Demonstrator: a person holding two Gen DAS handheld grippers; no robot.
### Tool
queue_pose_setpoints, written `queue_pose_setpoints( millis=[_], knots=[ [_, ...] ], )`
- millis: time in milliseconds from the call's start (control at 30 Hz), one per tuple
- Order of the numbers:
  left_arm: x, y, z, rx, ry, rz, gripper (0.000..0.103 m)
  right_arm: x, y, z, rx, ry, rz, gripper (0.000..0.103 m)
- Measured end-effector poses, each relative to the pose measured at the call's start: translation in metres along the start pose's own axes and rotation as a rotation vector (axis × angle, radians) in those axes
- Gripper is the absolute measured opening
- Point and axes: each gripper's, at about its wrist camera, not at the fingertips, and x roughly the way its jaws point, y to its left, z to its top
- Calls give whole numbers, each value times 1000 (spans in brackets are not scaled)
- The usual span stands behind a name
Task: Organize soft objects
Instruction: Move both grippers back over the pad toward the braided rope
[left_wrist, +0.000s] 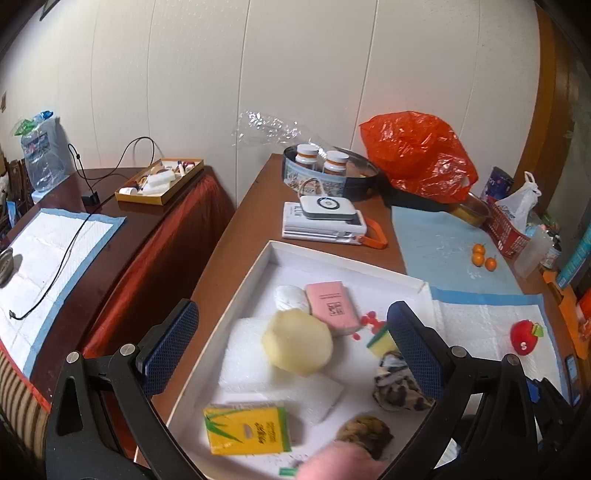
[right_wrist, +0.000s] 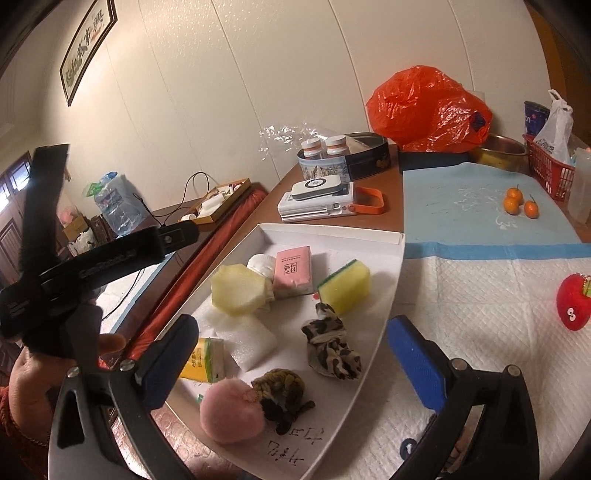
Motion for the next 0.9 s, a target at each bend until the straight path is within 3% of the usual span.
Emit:
queue_pose_setpoints(
  millis=[300, 567, 900],
  knots=[
    [-22, -32, -8, 20, -22, 1, 103, -21, -17, -5, 18, -28, 17, 103],
    [-40, -77, -12, 41, -45, 11, 103, -56, -56, -2, 34, -93, 14, 103],
    [-56, -137, -34, 55, -49, -92, 103, -95, -126, 0, 112, -162, -11, 103]
  ],
)
